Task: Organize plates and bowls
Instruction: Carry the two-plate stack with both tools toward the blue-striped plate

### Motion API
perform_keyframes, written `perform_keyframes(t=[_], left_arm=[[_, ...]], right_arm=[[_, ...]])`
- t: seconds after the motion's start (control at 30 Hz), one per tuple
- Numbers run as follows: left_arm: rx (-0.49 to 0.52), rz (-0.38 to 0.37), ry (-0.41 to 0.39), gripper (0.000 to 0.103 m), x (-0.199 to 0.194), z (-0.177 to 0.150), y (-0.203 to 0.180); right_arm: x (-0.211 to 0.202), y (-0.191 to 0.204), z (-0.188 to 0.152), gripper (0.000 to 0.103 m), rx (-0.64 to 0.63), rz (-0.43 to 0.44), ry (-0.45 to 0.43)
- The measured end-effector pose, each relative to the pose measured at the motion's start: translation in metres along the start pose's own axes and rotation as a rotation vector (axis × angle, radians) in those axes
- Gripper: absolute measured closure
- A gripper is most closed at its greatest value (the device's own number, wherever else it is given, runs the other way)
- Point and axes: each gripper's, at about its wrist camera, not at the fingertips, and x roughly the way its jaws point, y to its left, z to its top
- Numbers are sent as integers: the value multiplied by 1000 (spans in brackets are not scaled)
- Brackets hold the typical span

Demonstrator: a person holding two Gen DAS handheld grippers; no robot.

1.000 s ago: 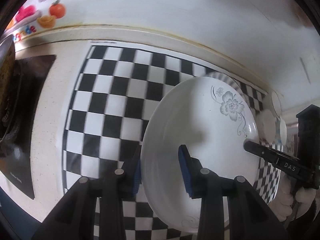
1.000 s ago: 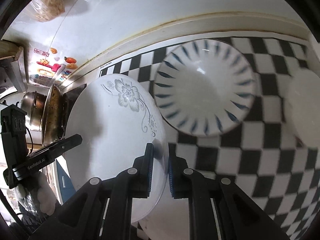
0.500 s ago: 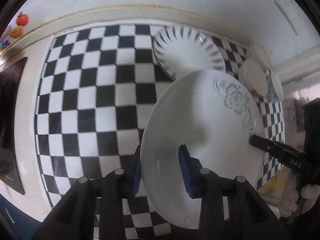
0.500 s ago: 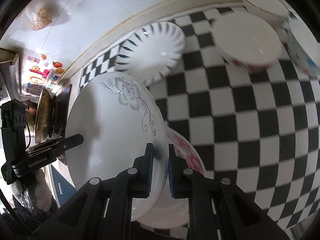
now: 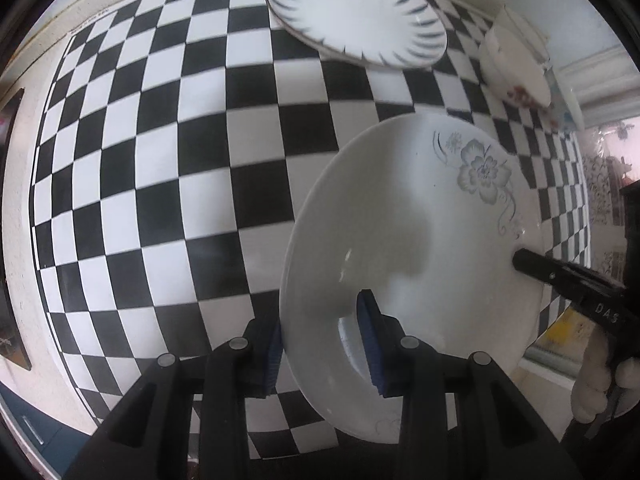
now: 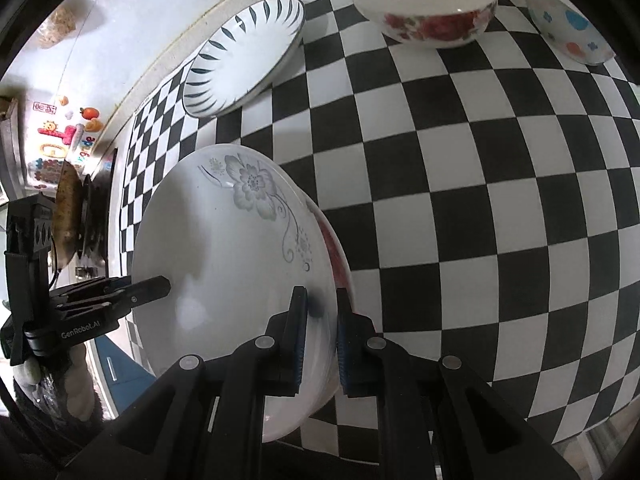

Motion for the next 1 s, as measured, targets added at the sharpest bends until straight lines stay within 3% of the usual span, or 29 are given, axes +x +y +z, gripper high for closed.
perform_keyframes(t=[0.27, 0.83, 0.9, 0.97, 1.0], left_arm=[[-15, 51, 64, 71, 13, -5, 0], [5, 110, 52, 71, 11, -8, -16], [3, 109, 55, 71, 11, -8, -16], [5, 109, 58, 71, 11, -8, -16], [5, 108, 61, 71, 11, -7, -16]], right_arm=[[9, 9, -1, 88, -45, -50, 15], [15, 17, 14, 85, -21, -88, 109], [14, 15, 13, 78, -4, -56, 112], [9, 12, 14, 64, 25, -2, 115], [7, 12, 14, 64, 28, -9, 111]])
